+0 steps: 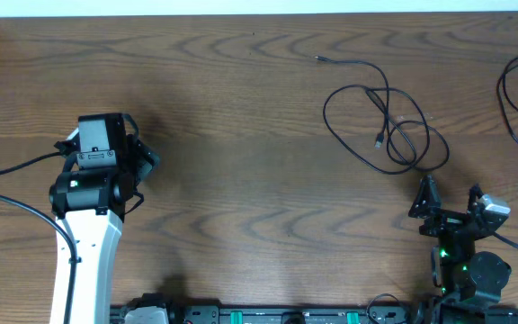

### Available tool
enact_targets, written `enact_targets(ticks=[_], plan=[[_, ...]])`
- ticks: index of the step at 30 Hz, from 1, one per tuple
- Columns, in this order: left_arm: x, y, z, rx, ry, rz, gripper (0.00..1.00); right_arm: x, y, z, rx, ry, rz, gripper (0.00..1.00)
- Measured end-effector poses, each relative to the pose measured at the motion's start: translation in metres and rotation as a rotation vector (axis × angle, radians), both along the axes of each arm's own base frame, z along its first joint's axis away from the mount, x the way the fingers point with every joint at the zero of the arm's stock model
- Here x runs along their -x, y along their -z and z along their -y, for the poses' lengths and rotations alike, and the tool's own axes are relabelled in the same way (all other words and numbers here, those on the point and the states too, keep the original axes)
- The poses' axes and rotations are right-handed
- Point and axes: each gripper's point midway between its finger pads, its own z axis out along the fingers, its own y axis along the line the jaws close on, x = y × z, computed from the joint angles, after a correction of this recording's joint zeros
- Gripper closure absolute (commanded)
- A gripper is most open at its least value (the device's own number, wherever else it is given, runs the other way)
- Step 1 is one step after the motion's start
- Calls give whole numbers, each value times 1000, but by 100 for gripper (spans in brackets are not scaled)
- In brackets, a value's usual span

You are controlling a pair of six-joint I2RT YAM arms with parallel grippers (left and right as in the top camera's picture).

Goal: Untangle cables

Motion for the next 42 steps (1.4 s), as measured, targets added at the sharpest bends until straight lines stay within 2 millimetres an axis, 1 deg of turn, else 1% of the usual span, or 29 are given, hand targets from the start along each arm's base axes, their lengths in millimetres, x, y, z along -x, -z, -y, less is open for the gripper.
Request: enact_targets(ticks=[10, 24, 31, 42], plan=[[0, 0, 0, 0, 0, 0, 6, 1, 0, 7, -9, 41, 2, 1], [0, 0, 0, 0, 0, 0, 6, 1, 1, 9, -26, 54, 3, 1], [0, 0, 0, 0, 0, 0, 6, -1, 1, 0, -27, 17, 2, 1], [0, 0, 0, 0, 0, 0, 6, -1, 1, 0, -26, 17, 2, 1]])
